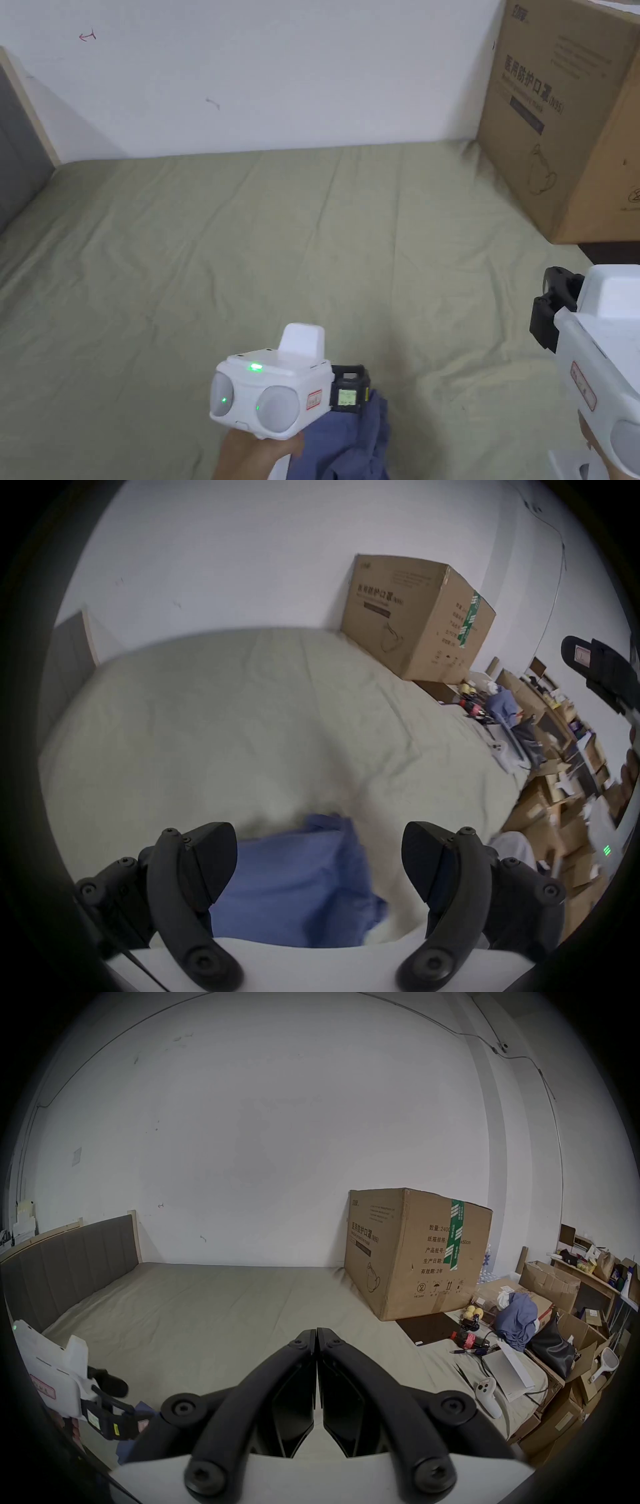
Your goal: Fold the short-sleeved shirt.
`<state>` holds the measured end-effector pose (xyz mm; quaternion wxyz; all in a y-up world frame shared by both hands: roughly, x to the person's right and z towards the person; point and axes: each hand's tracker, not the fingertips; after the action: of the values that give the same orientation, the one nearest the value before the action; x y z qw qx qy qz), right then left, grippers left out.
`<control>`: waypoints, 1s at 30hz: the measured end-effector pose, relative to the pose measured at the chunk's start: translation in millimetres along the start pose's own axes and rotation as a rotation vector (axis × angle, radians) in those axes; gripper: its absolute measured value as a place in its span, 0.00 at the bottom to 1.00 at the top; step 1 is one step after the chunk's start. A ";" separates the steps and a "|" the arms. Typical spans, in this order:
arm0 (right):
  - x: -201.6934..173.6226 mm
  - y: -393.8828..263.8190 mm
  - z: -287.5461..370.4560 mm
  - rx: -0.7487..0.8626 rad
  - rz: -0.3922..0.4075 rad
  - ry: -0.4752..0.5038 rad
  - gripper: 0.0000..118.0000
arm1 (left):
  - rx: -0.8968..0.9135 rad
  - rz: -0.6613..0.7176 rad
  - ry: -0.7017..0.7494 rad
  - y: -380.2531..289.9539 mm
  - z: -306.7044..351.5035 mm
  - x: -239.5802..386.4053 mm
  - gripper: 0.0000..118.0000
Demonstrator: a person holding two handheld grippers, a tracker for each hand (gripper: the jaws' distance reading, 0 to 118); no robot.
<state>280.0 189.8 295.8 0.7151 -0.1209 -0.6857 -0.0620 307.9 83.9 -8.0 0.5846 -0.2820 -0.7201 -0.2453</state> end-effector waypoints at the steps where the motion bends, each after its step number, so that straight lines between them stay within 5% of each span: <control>1: -0.5 0.5 0.2 0.000 0.000 0.002 0.00 | 0.016 -0.013 0.033 -3.5 1.6 -4.9 0.83; 6: -2.4 0.8 1.0 0.007 -0.003 0.002 0.00 | 0.076 -0.020 0.062 -28.3 1.3 -27.6 0.38; 9: -3.1 -0.3 0.2 0.003 -0.002 0.002 0.00 | 0.082 -0.006 0.083 -45.2 -6.7 -35.8 0.29; 12: -3.2 -2.2 -0.2 -0.003 -0.002 0.003 0.00 | 0.071 0.007 0.092 -60.7 -14.1 -36.8 0.00; 30: 12.9 -16.1 -6.9 -0.048 -0.004 -0.029 0.00 | -0.096 -0.065 -0.098 -111.7 -68.6 44.3 0.00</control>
<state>283.3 173.5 309.9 0.7017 -0.1375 -0.6947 -0.0781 271.8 -38.2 46.2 0.5261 -0.2978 -0.7440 -0.2845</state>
